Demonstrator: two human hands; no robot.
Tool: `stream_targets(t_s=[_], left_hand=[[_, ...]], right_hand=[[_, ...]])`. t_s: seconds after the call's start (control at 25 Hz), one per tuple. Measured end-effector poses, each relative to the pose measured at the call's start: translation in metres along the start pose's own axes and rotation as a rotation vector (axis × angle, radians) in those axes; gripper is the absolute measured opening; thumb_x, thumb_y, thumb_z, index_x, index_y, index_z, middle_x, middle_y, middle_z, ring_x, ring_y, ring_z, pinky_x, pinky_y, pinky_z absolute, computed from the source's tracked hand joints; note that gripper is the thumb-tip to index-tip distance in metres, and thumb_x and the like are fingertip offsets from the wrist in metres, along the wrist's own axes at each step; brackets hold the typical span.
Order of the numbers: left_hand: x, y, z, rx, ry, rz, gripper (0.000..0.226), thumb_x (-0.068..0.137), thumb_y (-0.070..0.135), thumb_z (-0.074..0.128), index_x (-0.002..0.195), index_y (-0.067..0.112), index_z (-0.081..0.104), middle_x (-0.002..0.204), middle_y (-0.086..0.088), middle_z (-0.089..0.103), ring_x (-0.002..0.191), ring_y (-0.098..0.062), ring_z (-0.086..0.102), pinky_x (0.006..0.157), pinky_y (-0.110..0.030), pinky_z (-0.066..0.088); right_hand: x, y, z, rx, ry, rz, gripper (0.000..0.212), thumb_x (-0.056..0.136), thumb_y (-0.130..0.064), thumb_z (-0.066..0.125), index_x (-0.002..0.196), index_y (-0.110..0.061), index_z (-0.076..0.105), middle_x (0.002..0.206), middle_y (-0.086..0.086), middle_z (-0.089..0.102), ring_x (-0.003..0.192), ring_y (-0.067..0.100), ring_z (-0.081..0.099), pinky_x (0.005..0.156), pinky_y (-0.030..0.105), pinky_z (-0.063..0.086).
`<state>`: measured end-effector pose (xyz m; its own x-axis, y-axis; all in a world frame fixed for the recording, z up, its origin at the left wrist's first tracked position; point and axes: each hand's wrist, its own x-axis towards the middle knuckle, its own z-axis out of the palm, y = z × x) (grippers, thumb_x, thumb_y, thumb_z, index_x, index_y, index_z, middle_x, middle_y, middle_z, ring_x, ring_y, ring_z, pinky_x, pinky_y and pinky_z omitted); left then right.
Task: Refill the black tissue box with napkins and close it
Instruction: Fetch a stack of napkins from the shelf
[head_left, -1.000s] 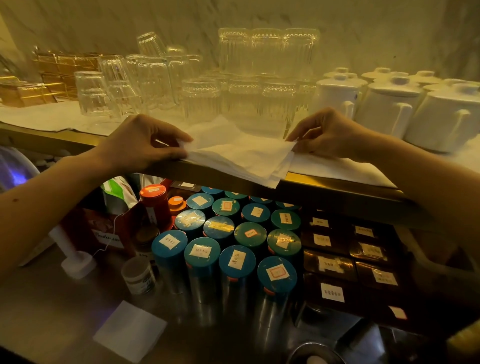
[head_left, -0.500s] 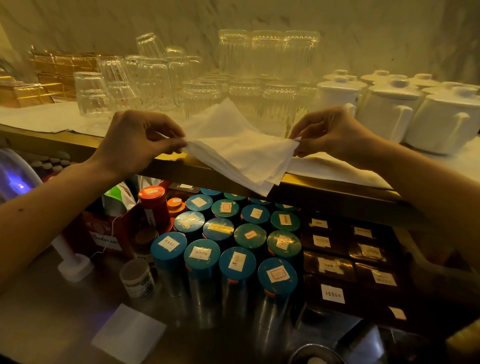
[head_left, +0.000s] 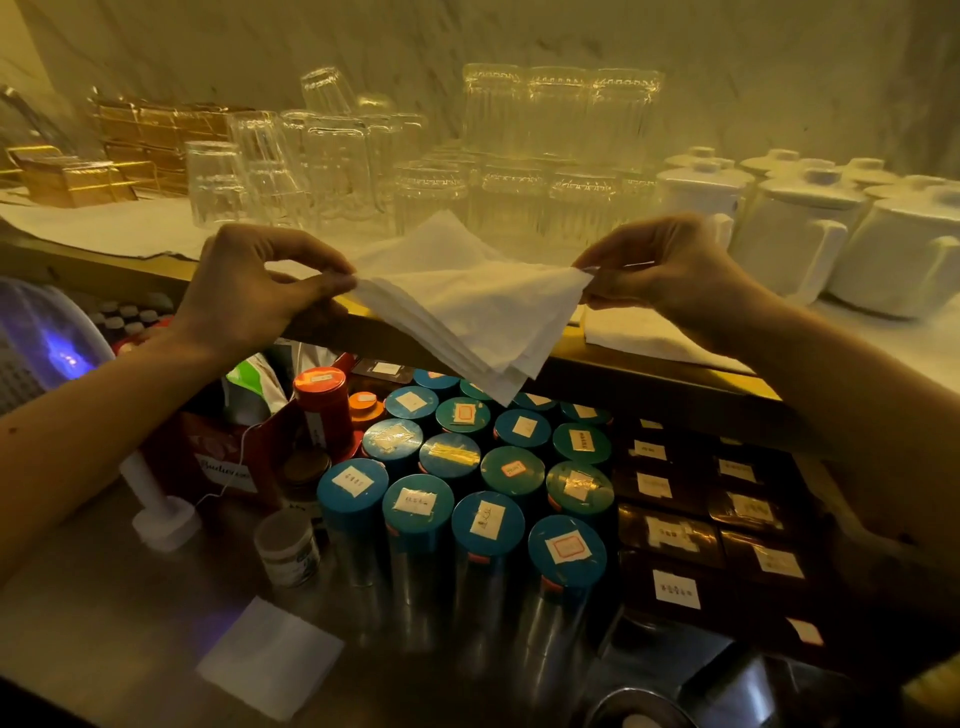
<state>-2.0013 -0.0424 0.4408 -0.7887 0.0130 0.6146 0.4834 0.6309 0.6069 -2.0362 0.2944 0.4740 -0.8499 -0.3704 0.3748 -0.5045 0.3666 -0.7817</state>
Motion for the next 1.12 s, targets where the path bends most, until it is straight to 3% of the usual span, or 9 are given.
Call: stream_targets(t_s=[0.08, 0.28, 0.44, 0.6, 0.84, 1.04, 1.12], left_hand=[[-0.003, -0.002, -0.01, 0.002, 0.009, -0.028, 0.02, 0.082, 0.011, 0.071, 0.101, 0.015, 0.069, 0.089, 0.008, 0.068, 0.068, -0.001, 0.07, 0.055, -0.01, 0.052], [-0.026, -0.017, -0.05, -0.002, 0.037, -0.076, 0.019, 0.084, 0.01, 0.068, 0.103, 0.012, 0.069, 0.089, -0.001, 0.07, 0.071, -0.009, 0.072, 0.06, -0.019, 0.058], [-0.064, -0.034, -0.106, 0.067, 0.082, -0.126, 0.019, 0.083, 0.012, 0.067, 0.103, 0.011, 0.069, 0.092, 0.004, 0.069, 0.075, -0.008, 0.071, 0.06, -0.016, 0.056], [-0.12, -0.054, -0.173, 0.125, 0.245, -0.248, 0.015, 0.082, 0.016, 0.071, 0.096, 0.02, 0.071, 0.082, 0.006, 0.074, 0.069, -0.014, 0.072, 0.058, -0.026, 0.059], [-0.231, -0.04, -0.257, 0.195, 0.51, -0.414, 0.014, 0.081, 0.009, 0.072, 0.087, 0.022, 0.07, 0.068, 0.013, 0.073, 0.058, -0.012, 0.07, 0.057, -0.024, 0.059], [-0.362, 0.033, -0.275, 0.437, 0.708, -0.587, 0.017, 0.082, 0.007, 0.071, 0.087, 0.023, 0.071, 0.071, 0.014, 0.073, 0.063, -0.011, 0.071, 0.061, -0.02, 0.058], [-0.419, 0.075, -0.266, 0.521, 0.831, -0.67, 0.017, 0.081, 0.007, 0.072, 0.085, 0.024, 0.071, 0.07, 0.016, 0.072, 0.063, -0.008, 0.071, 0.058, -0.016, 0.056]], right_hand=[[0.003, -0.007, 0.01, 0.005, 0.003, 0.002, 0.017, 0.085, 0.003, 0.063, 0.092, -0.011, 0.069, 0.091, 0.01, 0.072, 0.078, 0.017, 0.073, 0.067, 0.025, 0.059], [0.013, -0.025, 0.049, 0.036, -0.007, -0.01, 0.014, 0.086, 0.002, 0.065, 0.092, -0.01, 0.07, 0.091, 0.011, 0.072, 0.074, 0.02, 0.073, 0.063, 0.027, 0.06], [0.025, -0.047, 0.105, 0.017, -0.075, -0.077, 0.011, 0.086, -0.003, 0.068, 0.096, -0.007, 0.07, 0.089, 0.006, 0.072, 0.069, 0.018, 0.073, 0.054, 0.021, 0.055], [0.038, -0.077, 0.188, -0.005, -0.173, -0.185, 0.009, 0.087, -0.009, 0.068, 0.096, -0.009, 0.07, 0.086, 0.0, 0.073, 0.063, 0.014, 0.071, 0.052, 0.023, 0.056], [0.029, -0.121, 0.308, 0.099, -0.326, -0.397, 0.008, 0.09, -0.012, 0.066, 0.096, -0.013, 0.071, 0.085, -0.005, 0.071, 0.066, 0.004, 0.07, 0.052, 0.016, 0.052], [-0.021, -0.154, 0.39, 0.402, -0.629, -0.396, 0.007, 0.09, -0.005, 0.066, 0.094, -0.004, 0.07, 0.072, 0.008, 0.072, 0.061, 0.022, 0.07, 0.055, 0.028, 0.058], [-0.054, -0.169, 0.42, 0.485, -0.779, -0.435, 0.005, 0.089, -0.004, 0.067, 0.091, -0.005, 0.07, 0.068, 0.005, 0.072, 0.058, 0.015, 0.07, 0.053, 0.026, 0.056]])
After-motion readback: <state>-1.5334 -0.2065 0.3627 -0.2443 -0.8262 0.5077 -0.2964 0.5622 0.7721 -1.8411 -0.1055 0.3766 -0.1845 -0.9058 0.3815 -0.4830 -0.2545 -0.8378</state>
